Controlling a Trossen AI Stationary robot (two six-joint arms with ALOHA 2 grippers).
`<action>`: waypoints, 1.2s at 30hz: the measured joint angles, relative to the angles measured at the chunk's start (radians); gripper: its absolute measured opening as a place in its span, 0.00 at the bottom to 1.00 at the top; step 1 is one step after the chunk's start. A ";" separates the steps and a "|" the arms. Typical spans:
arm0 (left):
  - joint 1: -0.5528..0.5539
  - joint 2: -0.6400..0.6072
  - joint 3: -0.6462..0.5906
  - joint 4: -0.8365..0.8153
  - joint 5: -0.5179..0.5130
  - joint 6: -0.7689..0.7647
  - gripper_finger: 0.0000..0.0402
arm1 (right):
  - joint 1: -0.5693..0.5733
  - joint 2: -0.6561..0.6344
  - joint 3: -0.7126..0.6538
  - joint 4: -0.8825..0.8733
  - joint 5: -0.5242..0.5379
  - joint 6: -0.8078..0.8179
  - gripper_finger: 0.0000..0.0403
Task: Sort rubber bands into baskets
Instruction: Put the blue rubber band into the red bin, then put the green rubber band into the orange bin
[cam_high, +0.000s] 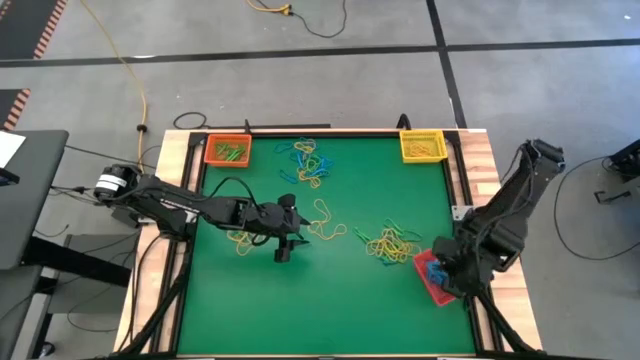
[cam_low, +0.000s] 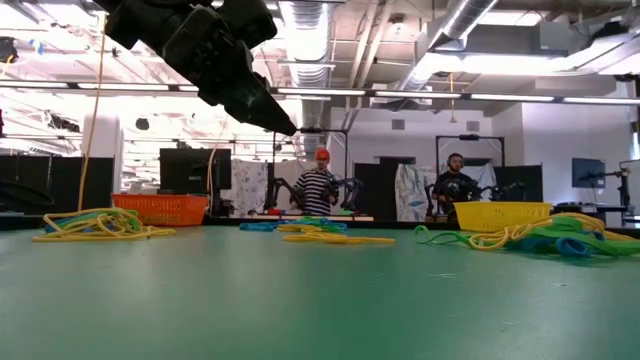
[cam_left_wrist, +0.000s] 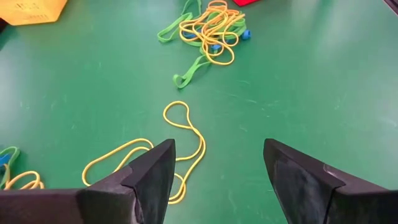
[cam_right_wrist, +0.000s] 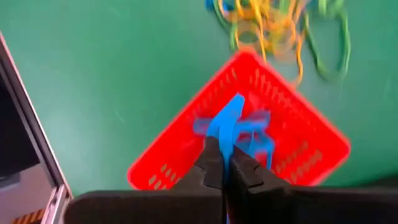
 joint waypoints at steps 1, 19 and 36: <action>0.000 0.000 0.000 0.000 0.000 0.000 0.59 | 0.016 0.006 0.000 -0.009 -0.009 0.035 0.06; -0.001 0.000 0.000 0.002 -0.018 0.005 0.59 | 0.114 0.144 0.000 -0.047 -0.059 0.249 0.25; -0.001 0.000 0.000 0.000 -0.018 -0.001 0.59 | 0.091 0.141 0.000 -0.057 0.087 0.193 0.54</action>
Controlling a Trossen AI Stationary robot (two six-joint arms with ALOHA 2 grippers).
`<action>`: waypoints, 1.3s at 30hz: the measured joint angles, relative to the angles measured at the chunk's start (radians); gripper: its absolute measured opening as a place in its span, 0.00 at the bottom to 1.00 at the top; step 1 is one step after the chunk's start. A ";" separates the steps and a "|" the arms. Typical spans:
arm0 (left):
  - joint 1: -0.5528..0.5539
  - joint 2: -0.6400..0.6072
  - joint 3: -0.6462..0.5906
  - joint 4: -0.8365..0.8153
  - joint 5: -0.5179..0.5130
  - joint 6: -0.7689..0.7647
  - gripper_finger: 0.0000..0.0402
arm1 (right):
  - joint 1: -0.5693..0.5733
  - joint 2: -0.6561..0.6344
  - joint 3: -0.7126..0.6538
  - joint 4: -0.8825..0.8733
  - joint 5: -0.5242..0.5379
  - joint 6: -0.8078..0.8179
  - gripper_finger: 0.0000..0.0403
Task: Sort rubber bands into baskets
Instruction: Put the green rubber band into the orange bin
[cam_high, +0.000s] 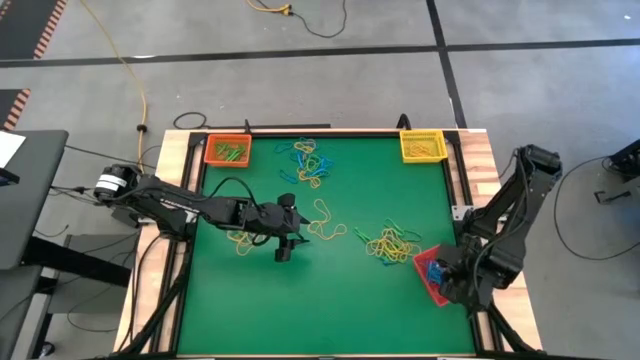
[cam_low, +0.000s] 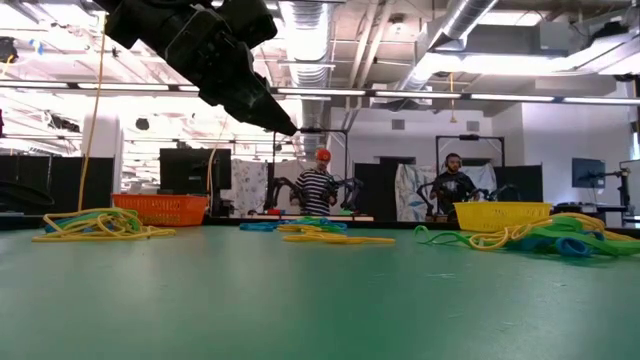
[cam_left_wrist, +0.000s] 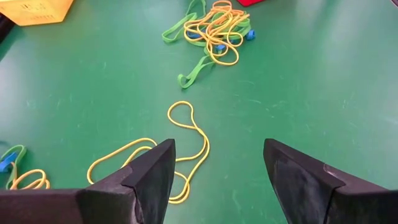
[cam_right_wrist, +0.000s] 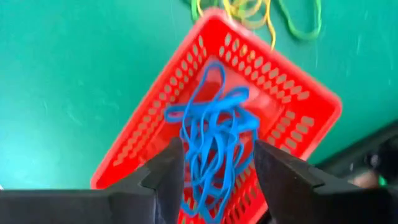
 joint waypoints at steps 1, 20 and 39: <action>0.000 0.000 0.000 -0.001 0.000 0.000 0.59 | -0.007 0.000 0.000 -0.001 0.020 -0.014 0.54; 0.000 0.000 0.000 -0.244 -0.157 -0.089 0.59 | -0.206 0.000 0.000 0.191 0.519 -0.485 0.53; 0.001 0.000 0.000 -0.285 -0.372 -0.099 0.59 | -0.364 0.002 -0.026 0.308 0.819 -0.697 0.53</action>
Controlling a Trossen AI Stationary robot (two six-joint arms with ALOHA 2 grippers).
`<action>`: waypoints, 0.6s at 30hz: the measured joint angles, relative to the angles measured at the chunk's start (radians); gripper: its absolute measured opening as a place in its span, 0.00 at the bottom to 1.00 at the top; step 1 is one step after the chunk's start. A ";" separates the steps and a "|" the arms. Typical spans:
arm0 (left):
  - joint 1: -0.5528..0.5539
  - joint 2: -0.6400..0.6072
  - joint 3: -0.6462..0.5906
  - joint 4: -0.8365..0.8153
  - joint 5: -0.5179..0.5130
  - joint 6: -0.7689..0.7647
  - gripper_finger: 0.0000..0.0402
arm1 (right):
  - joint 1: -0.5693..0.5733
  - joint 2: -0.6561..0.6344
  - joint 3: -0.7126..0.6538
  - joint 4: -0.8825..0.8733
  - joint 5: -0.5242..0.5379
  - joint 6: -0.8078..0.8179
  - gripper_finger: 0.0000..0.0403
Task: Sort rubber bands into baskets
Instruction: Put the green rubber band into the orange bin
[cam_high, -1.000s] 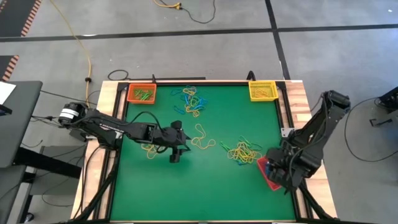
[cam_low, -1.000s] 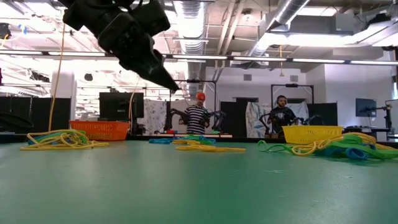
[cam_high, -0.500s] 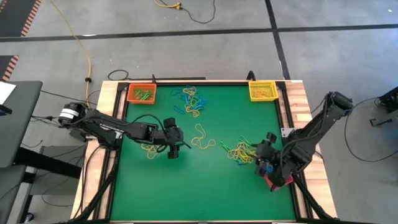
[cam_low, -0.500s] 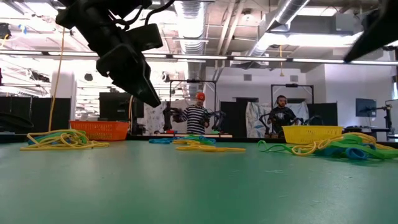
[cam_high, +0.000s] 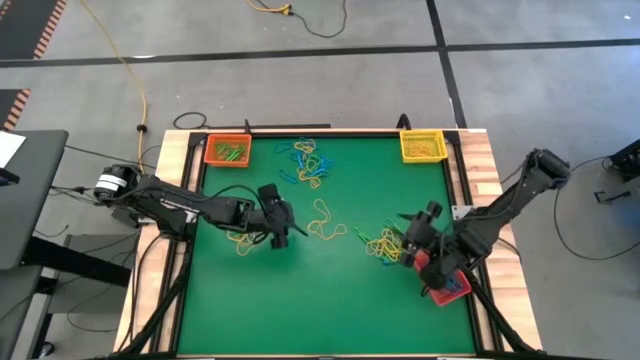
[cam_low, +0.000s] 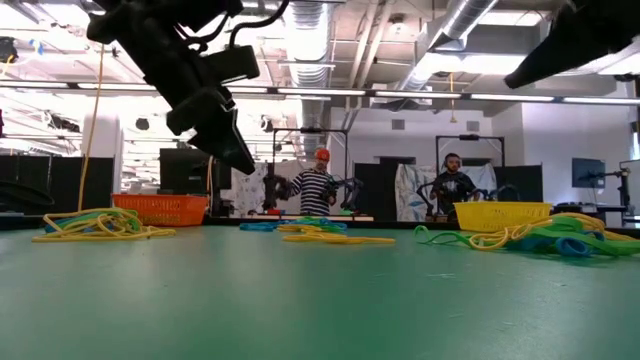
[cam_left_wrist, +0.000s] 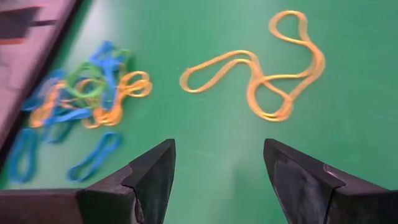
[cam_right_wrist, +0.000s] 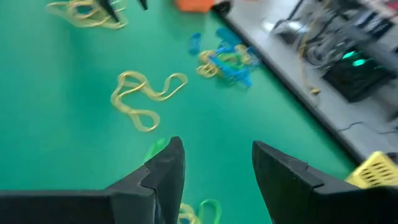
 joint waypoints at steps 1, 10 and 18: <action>0.000 0.000 0.000 0.000 -0.015 0.000 0.59 | -0.009 0.000 -0.008 0.003 0.011 0.010 0.53; 0.000 0.000 0.000 0.028 0.022 0.018 0.59 | -0.079 0.001 -0.113 0.151 -0.141 -0.012 0.53; 0.025 0.000 0.000 0.190 0.195 0.086 0.59 | -0.112 0.001 -0.162 0.405 -0.256 -0.180 0.53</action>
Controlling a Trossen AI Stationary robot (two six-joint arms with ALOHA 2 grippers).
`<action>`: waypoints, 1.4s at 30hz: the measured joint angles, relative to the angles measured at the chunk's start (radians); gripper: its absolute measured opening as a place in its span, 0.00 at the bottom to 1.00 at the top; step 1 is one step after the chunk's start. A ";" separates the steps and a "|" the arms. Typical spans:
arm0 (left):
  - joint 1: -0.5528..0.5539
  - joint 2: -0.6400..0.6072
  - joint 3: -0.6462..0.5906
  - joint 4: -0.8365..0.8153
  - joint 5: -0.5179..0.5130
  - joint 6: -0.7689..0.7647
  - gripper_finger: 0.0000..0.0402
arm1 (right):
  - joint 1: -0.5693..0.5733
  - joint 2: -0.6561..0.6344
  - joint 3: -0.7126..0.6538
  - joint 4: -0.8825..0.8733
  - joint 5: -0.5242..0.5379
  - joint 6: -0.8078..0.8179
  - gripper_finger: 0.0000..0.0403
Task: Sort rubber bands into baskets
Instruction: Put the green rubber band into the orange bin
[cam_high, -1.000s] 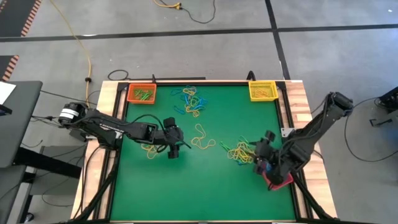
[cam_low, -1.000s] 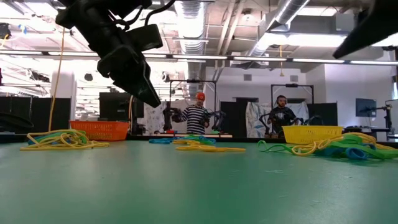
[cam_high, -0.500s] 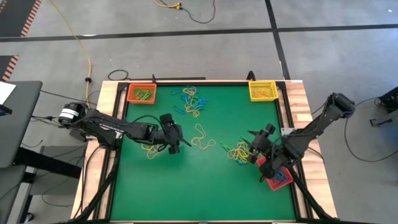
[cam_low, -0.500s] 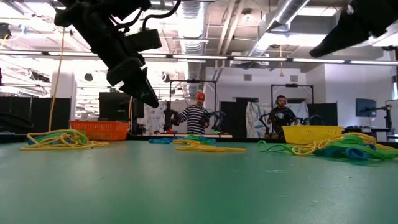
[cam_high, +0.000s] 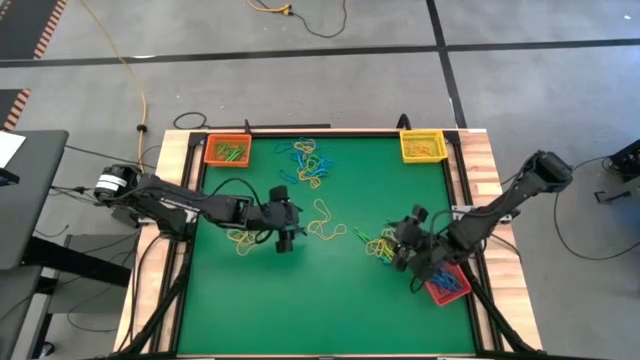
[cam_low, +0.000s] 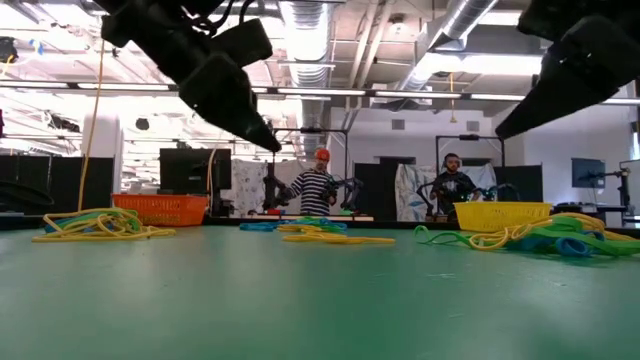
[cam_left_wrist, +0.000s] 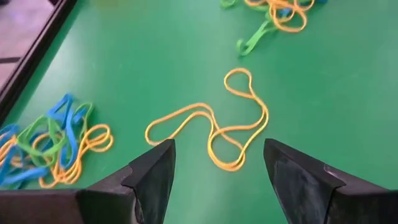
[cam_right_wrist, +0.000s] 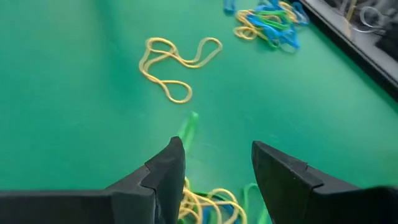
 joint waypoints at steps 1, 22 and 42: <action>0.005 0.000 0.000 0.003 0.002 0.001 0.59 | -0.007 0.000 -0.005 0.037 -0.008 -0.022 0.53; -0.015 -0.004 0.000 -0.570 -0.033 -0.455 0.59 | -0.094 0.000 -0.057 0.303 -0.056 -0.230 0.53; -0.002 -0.215 -0.123 -0.726 0.053 -0.728 0.40 | -0.104 0.000 -0.056 0.294 -0.080 -0.276 0.53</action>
